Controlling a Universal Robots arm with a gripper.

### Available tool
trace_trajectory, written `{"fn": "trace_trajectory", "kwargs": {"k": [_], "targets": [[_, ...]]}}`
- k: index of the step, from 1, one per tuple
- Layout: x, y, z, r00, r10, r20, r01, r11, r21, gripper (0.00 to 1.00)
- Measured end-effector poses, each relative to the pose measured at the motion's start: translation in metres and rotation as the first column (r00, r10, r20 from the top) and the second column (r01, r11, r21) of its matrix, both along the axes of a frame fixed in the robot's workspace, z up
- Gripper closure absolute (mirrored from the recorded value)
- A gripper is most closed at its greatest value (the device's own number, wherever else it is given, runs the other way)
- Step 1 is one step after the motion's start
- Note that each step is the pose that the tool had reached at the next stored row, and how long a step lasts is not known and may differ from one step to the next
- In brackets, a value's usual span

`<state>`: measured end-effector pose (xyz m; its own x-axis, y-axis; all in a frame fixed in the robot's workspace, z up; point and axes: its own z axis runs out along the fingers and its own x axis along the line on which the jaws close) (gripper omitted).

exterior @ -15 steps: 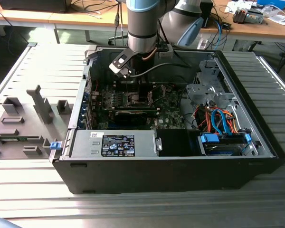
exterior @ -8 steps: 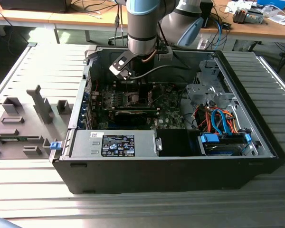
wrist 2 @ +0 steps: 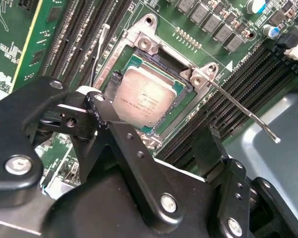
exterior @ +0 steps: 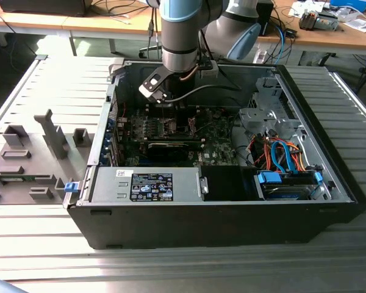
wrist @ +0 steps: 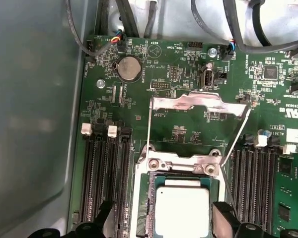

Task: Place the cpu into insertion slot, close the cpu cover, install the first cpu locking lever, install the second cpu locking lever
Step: 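Place the cpu into insertion slot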

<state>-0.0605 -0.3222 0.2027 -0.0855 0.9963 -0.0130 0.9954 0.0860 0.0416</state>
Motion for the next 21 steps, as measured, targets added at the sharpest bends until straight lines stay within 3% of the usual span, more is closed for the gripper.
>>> {"fn": "trace_trajectory", "kwargs": {"k": [21], "targets": [[-0.0093,-0.0002,-0.0105,1.0,0.001,-0.0001,-0.001,1.0,0.0023,0.15]]}}
